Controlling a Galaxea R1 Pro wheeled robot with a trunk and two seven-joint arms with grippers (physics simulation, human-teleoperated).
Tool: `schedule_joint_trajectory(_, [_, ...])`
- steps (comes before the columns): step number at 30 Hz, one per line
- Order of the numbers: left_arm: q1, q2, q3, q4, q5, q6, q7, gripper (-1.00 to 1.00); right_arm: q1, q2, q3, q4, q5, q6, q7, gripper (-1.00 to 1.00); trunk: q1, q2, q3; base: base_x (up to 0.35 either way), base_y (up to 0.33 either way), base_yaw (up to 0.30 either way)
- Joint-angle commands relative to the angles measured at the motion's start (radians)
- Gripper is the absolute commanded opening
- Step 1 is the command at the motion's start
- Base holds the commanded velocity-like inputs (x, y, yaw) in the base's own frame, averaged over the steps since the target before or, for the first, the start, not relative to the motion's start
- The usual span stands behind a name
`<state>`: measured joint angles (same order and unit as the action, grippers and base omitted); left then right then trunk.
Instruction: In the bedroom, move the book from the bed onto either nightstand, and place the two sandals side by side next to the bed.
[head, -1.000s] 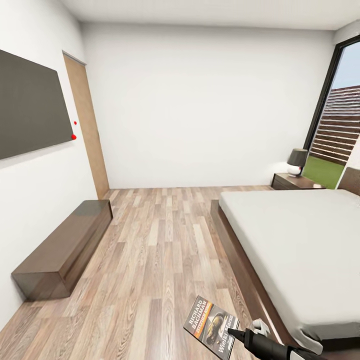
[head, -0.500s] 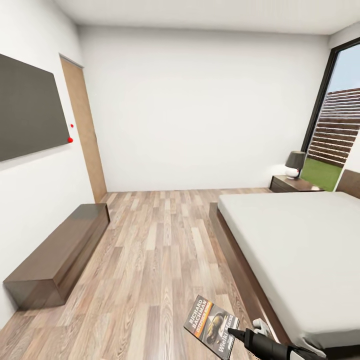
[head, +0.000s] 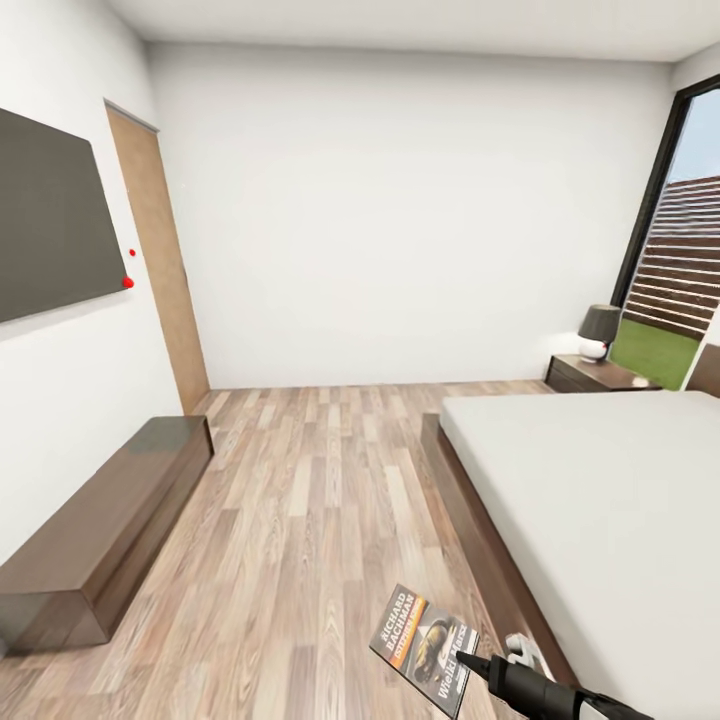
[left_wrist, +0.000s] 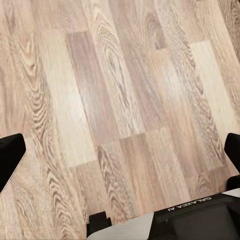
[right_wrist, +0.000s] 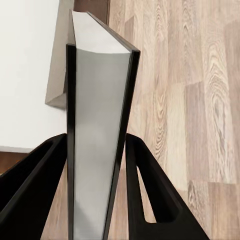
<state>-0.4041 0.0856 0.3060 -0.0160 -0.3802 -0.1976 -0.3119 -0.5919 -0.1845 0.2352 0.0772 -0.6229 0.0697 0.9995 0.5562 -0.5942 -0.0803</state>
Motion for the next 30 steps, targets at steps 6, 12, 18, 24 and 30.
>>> schedule_joint_trajectory(6, [-0.001,0.0,0.008,0.001,-0.009,-0.003,-0.003,1.0,-0.002,0.002,0.003,0.003,-0.011,0.007,0.005,-1.0,0.001,-0.002,-0.002,0.326,0.0,0.147])
schedule_joint_trajectory(12, [-0.001,0.0,0.008,0.001,-0.009,-0.003,-0.003,1.0,-0.002,0.002,0.003,0.003,-0.011,0.007,0.005,-1.0,0.001,-0.002,-0.002,0.29,0.0,0.082])
schedule_joint_trajectory(18, [-0.001,0.0,0.008,0.001,-0.009,-0.003,-0.003,1.0,-0.002,0.002,0.003,0.003,-0.011,0.007,0.005,-1.0,0.001,-0.002,-0.002,0.262,0.0,0.006])
schedule_joint_trajectory(24, [-0.001,0.0,0.008,0.001,-0.009,-0.003,-0.003,1.0,-0.002,0.002,0.003,0.003,-0.011,0.007,0.005,-1.0,0.001,-0.002,-0.002,0.259,0.0,0.0])
schedule_joint_trajectory(30, [-0.001,0.0,0.008,0.001,-0.009,-0.003,-0.003,1.0,-0.002,0.002,0.003,0.003,-0.011,0.007,0.005,-1.0,0.001,-0.002,-0.002,0.259,0.0,0.0])
